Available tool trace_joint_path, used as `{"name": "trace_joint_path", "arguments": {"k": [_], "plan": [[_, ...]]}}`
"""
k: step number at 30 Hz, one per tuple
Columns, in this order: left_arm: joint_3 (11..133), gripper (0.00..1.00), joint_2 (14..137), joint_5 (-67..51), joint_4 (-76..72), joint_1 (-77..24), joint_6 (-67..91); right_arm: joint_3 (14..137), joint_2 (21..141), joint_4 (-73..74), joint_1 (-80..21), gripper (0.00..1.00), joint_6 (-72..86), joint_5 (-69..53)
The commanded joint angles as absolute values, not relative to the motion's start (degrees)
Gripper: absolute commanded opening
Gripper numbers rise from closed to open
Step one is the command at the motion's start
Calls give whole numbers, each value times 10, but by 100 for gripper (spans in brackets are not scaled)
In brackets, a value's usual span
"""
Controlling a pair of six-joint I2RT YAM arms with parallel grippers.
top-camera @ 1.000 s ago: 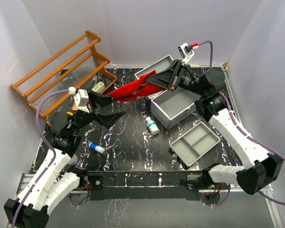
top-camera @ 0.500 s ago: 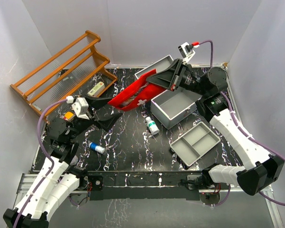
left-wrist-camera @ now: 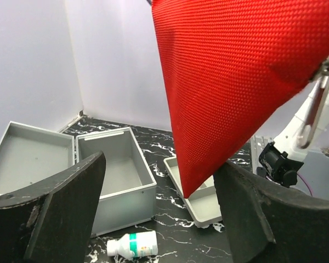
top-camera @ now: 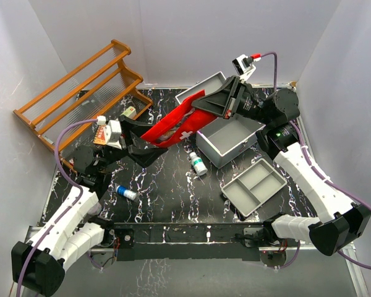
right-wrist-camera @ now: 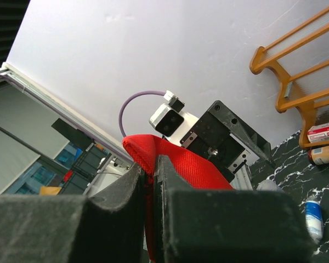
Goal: Organize the medicine kit
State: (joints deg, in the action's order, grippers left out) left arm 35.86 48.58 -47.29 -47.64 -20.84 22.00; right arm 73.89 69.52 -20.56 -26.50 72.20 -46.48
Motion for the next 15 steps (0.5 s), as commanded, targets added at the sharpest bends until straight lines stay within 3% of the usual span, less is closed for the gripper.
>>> {"name": "trace_joint_path", "arguments": {"k": [1,5,9,15], "plan": [[365,74,500,-507,-592,-211,230,768,684,-266,-265,0,756,-463],[361,67,507,-507,-632,-211,242,766,686,-272,-265,0,764,-461],[360,74,500,-513,-645,-211,255,758,687,-265,-265,0,764,-454],[346,73,482,-512,-679,-210,273,748,690,-277,-265,0,775,-443]]}}
